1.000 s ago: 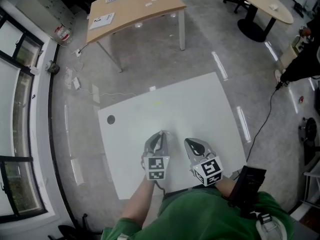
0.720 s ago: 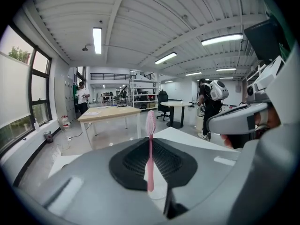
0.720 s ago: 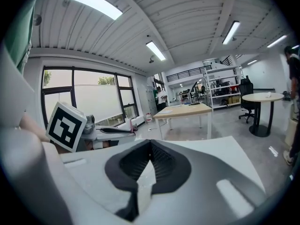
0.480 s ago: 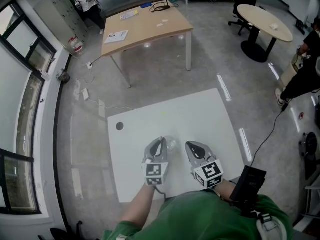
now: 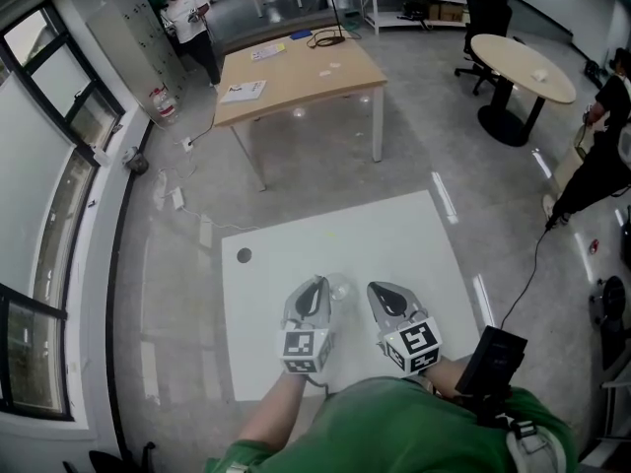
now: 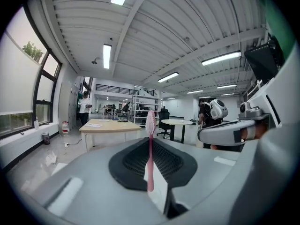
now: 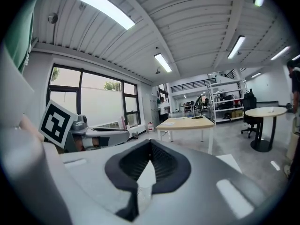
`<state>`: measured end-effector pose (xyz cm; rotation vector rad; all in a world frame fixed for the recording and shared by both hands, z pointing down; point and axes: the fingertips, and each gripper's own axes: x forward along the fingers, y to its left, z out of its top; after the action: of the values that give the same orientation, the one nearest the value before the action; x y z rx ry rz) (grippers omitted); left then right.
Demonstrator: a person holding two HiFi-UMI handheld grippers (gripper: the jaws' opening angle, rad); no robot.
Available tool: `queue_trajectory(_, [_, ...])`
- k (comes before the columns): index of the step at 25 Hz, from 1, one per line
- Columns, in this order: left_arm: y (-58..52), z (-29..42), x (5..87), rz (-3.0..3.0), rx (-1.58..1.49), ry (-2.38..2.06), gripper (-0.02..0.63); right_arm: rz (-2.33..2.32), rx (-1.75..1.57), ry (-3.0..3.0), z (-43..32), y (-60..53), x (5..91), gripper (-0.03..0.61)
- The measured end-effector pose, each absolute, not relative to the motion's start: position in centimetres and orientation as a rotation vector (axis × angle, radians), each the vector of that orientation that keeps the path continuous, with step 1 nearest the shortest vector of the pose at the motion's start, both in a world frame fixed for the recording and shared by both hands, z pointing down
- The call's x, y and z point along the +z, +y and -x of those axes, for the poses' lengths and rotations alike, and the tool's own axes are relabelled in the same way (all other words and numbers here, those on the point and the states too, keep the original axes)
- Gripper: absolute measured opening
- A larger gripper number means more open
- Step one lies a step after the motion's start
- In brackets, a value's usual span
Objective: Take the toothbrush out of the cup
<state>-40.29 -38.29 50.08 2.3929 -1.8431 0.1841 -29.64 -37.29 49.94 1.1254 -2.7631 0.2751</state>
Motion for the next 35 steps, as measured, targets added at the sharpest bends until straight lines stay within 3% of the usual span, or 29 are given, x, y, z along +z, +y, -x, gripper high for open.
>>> queue_trajectory(20, [-32.7, 41.3, 50.5, -2.429, 0.092, -1.708, 0.025, -1.215, 0.266, -2.671, 30.7, -31.9, 50.3, 0.000])
queue_trajectory(35, [-23.2, 36.9, 49.8, -2.340, 0.102, -1.859, 0.025, -1.092, 0.260, -2.781, 26.0, -23.9, 49.7, 0.000])
